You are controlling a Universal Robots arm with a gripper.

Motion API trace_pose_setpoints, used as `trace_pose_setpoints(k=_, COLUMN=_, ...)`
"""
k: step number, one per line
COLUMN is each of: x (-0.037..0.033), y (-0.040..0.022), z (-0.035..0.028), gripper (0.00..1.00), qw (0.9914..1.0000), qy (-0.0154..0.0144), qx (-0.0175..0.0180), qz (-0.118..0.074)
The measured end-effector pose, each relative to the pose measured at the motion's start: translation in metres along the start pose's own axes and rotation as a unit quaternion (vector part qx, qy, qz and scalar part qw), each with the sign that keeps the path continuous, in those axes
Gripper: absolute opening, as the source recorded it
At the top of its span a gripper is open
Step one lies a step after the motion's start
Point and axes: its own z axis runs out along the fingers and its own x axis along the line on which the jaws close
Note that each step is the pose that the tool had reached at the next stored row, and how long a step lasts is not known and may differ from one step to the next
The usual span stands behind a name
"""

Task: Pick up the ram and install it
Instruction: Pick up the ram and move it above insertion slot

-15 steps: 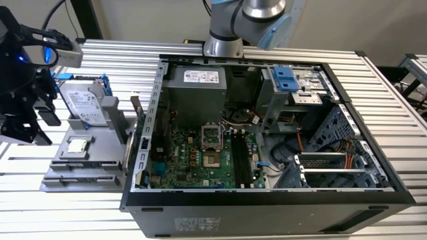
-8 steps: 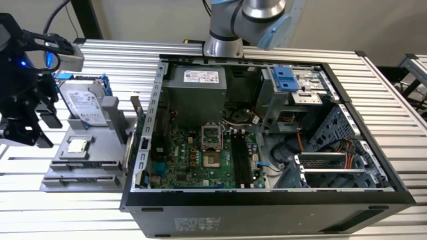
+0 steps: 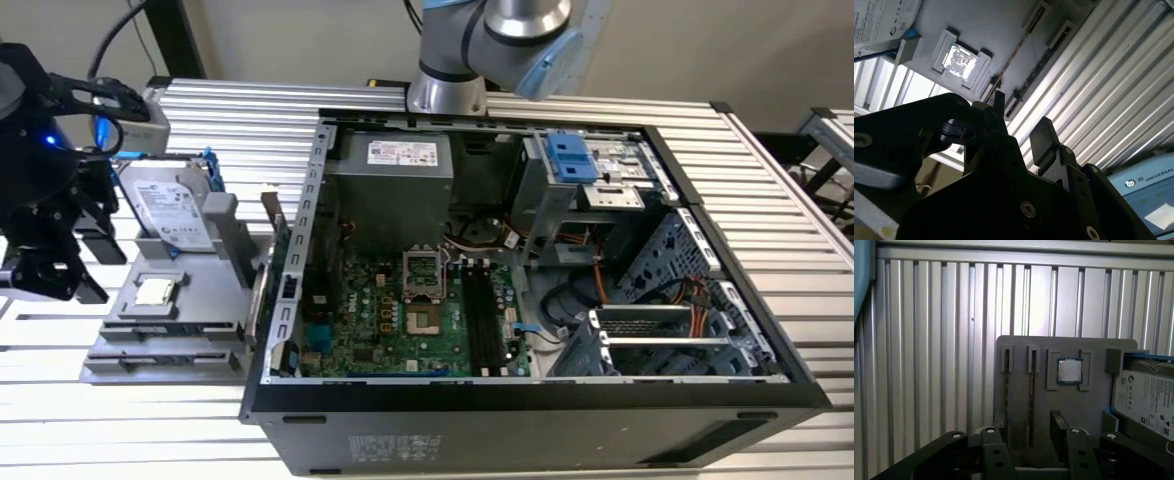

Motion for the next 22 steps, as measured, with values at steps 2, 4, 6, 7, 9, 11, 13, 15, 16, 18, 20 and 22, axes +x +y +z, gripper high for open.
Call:
trace_pose_setpoints(k=2, x=0.001, y=0.0001, z=0.0018, gripper=1.0, qw=1.0, qy=0.0, qx=0.0, qz=0.0)
trace_pose_setpoints(k=4, x=0.0019, y=0.0002, z=0.0038, gripper=1.0, qw=1.0, qy=0.0, qx=0.0, qz=0.0)
trace_pose_setpoints(k=6, x=0.0026, y=0.0002, z=0.0057, gripper=1.0, qw=1.0, qy=0.0, qx=0.0001, qz=0.0)
trace_pose_setpoints(k=7, x=0.003, y=0.0002, z=0.0067, gripper=1.0, qw=1.0, qy=-0.0001, qx=0.0001, qz=0.0)
trace_pose_setpoints(k=9, x=0.0034, y=0.0003, z=0.0084, gripper=1.0, qw=1.0, qy=0.0, qx=0.0, qz=0.0)
trace_pose_setpoints(k=11, x=0.0036, y=0.0003, z=0.0103, gripper=1.0, qw=1.0, qy=0.0, qx=0.0, qz=0.0)
trace_pose_setpoints(k=13, x=0.0038, y=0.0003, z=0.0123, gripper=1.0, qw=1.0, qy=-0.0001, qx=0.0001, qz=0.001)
trace_pose_setpoints(k=15, x=0.0039, y=0.0003, z=0.0143, gripper=1.0, qw=1.0, qy=0.0, qx=0.0001, qz=0.001)
trace_pose_setpoints(k=16, x=0.0039, y=0.0002, z=0.0152, gripper=1.0, qw=1.0, qy=-0.0001, qx=0.0002, qz=0.001)
trace_pose_setpoints(k=18, x=0.004, y=0.0002, z=0.0173, gripper=1.0, qw=1.0, qy=0.0, qx=0.0005, qz=0.001)
trace_pose_setpoints(k=20, x=0.004, y=0.0002, z=0.0193, gripper=1.0, qw=1.0, qy=0.0, qx=0.0008, qz=0.001)
trace_pose_setpoints(k=22, x=0.004, y=0.0002, z=0.0213, gripper=1.0, qw=1.0, qy=0.0, qx=0.0014, qz=0.001)
